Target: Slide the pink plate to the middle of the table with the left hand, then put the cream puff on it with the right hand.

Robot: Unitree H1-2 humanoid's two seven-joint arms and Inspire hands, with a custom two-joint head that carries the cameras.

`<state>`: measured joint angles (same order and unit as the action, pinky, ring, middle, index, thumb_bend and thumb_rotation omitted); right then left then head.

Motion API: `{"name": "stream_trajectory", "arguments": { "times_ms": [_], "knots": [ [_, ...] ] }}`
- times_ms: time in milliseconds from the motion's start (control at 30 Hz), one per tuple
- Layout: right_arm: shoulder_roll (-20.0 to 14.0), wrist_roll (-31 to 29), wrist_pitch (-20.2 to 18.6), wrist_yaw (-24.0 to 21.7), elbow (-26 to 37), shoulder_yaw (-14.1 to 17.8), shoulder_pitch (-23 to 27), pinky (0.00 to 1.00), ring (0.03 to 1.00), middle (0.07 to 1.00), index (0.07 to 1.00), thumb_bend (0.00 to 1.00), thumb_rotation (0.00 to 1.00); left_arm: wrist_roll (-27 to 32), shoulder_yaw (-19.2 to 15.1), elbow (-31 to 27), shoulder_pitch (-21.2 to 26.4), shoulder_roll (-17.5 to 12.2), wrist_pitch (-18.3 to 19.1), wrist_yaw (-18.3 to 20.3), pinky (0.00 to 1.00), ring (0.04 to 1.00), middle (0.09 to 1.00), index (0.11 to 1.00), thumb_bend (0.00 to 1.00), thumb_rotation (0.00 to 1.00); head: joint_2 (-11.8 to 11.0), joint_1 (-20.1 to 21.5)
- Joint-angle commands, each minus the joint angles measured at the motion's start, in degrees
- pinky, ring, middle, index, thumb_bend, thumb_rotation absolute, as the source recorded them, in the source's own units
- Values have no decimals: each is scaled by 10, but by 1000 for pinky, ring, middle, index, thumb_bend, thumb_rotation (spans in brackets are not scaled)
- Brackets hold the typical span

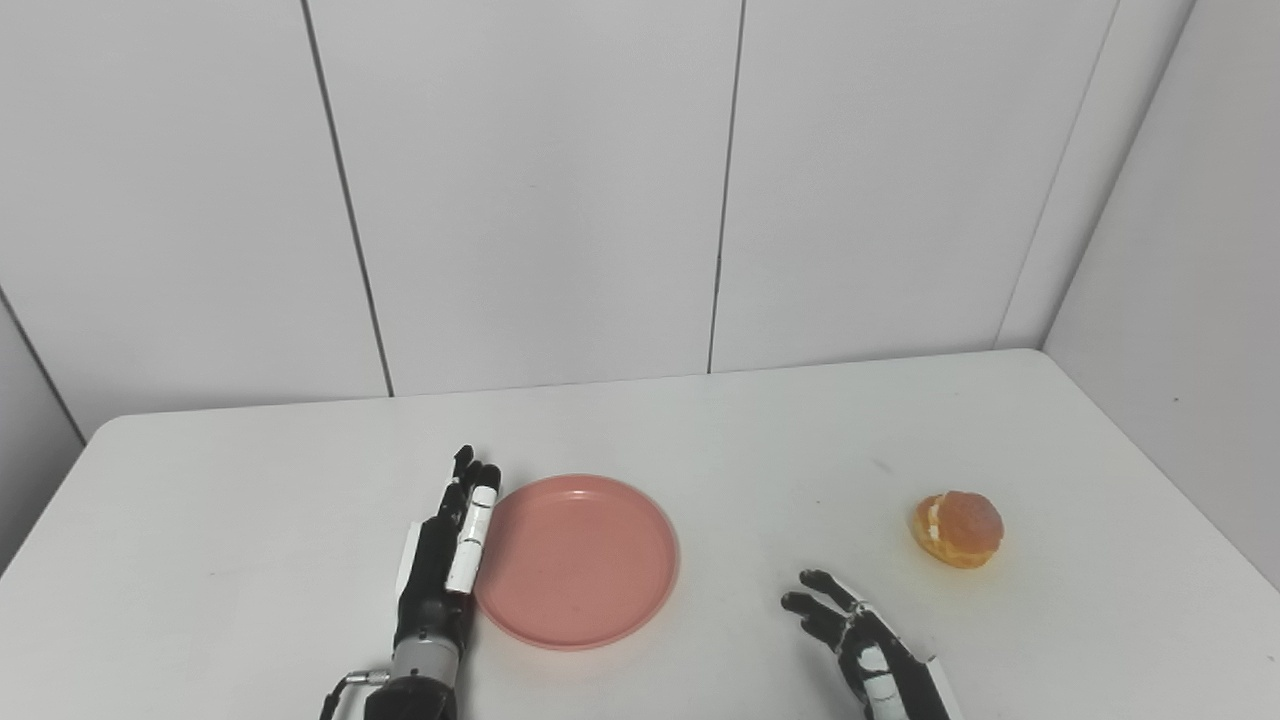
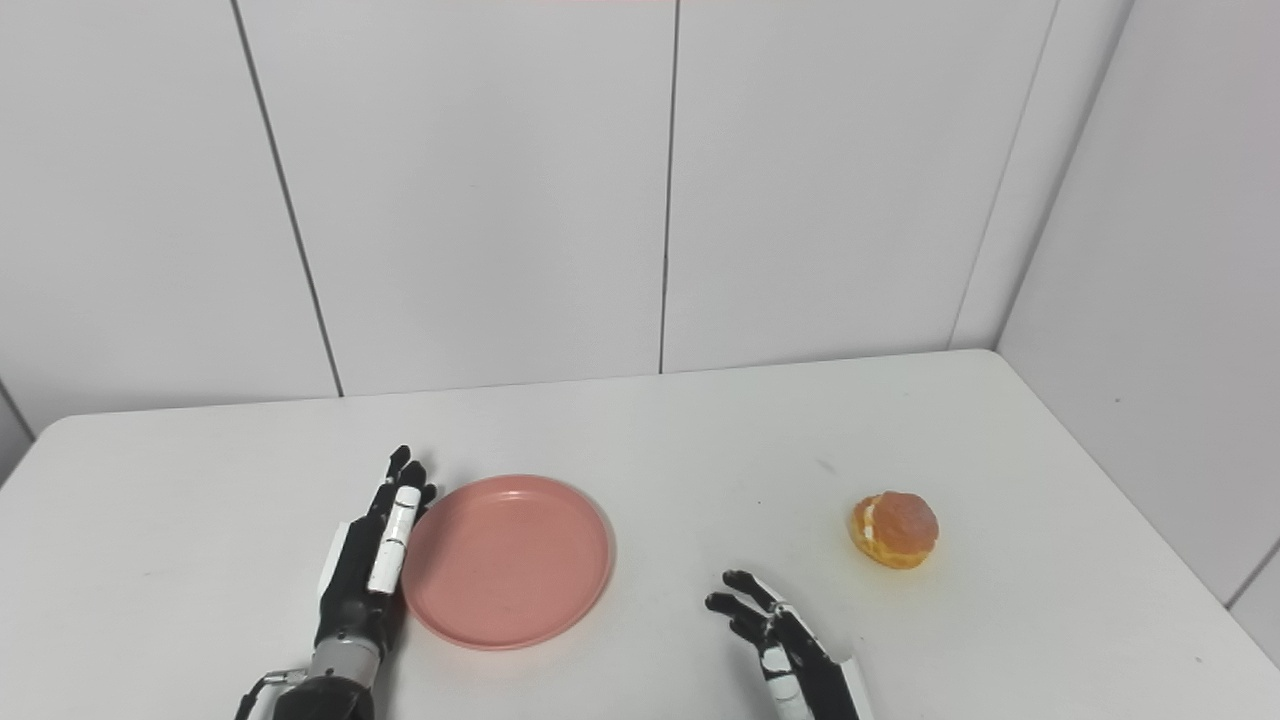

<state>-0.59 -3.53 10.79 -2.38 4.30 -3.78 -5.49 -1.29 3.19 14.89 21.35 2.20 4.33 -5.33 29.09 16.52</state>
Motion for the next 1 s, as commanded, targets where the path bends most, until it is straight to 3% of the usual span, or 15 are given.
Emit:
{"name": "stream_trajectory", "arguments": {
  "times_ms": [0,633,833,967],
  "knots": [
    [35,3,-52,-12,-55,-34,18,887,840,761,803,863,970,1,10,10,-3,3,3,22,939,936,984,1000,657,929,1,5],
    [38,25,-25,-4,-65,-29,21,887,848,786,820,827,954,4,-2,24,-2,-16,-3,42,934,928,997,1000,609,918,1,13],
    [44,90,3,34,-34,-27,18,823,856,827,833,767,880,9,-11,28,4,-20,-2,48,929,925,994,1000,611,924,0,29],
    [38,167,31,65,3,-27,26,841,872,861,852,805,979,10,-15,39,14,-28,-6,54,915,920,989,1000,591,929,-5,53]
  ]
}}
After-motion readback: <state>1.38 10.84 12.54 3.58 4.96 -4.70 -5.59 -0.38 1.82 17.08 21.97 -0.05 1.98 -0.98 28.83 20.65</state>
